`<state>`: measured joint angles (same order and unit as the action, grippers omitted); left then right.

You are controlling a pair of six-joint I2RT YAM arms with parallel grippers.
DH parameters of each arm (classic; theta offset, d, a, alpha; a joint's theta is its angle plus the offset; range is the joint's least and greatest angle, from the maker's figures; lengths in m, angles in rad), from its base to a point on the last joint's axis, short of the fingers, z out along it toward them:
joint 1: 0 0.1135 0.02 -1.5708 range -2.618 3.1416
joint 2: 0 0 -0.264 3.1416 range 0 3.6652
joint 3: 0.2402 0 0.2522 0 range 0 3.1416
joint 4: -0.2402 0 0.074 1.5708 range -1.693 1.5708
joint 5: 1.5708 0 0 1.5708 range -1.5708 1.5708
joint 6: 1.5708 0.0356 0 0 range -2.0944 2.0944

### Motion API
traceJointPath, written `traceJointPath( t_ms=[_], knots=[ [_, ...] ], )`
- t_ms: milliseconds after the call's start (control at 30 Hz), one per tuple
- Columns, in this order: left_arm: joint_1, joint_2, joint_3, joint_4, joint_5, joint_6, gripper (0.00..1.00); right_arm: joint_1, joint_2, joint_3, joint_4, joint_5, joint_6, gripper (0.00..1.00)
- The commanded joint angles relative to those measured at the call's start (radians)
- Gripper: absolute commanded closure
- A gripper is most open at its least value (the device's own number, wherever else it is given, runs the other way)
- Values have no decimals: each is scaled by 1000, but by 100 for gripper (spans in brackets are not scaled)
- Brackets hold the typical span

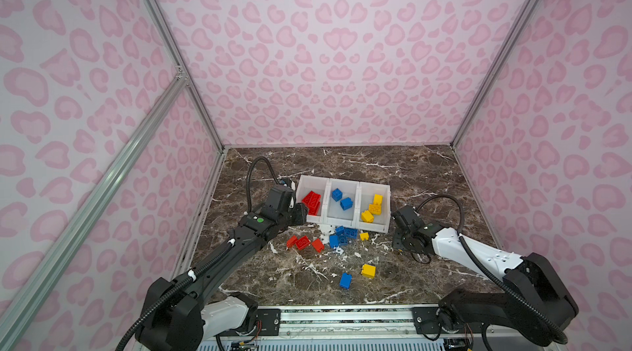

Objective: Sort the legos into containers by color
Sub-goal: 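Lower the right gripper to a yellow brick beside the bin while the left gripper withdraws, then grasp the yellow brick with the right gripper, then lift the yellow brick and drop it into the compartment nearest the right gripper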

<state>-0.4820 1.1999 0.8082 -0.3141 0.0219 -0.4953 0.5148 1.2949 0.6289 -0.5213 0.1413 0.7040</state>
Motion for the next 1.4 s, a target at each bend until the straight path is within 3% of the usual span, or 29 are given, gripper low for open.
traceJointPath(
  t_ms=[0,133,333,600,867,1133,1367],
  knots=[
    [-3,-5,-6,7,-2,-6,53,-3,-8,-16,7,8,17,48],
    [-7,-3,-6,8,-2,-6,53,-5,-15,-27,18,2,18,58],
    [-9,-6,-5,5,-8,-8,53,-4,-20,-22,17,1,10,64],
    [-11,-13,-4,1,-20,-8,53,-5,-51,21,-30,13,-7,67],
    [-10,-41,-15,-5,-36,-15,53,-4,-83,234,-87,15,-128,66],
    [-12,-73,-32,-17,-44,-20,53,1,171,538,-68,-41,-233,66],
    [-13,-125,-73,-27,-56,-42,53,-4,358,659,-28,-95,-262,66]
  ],
)
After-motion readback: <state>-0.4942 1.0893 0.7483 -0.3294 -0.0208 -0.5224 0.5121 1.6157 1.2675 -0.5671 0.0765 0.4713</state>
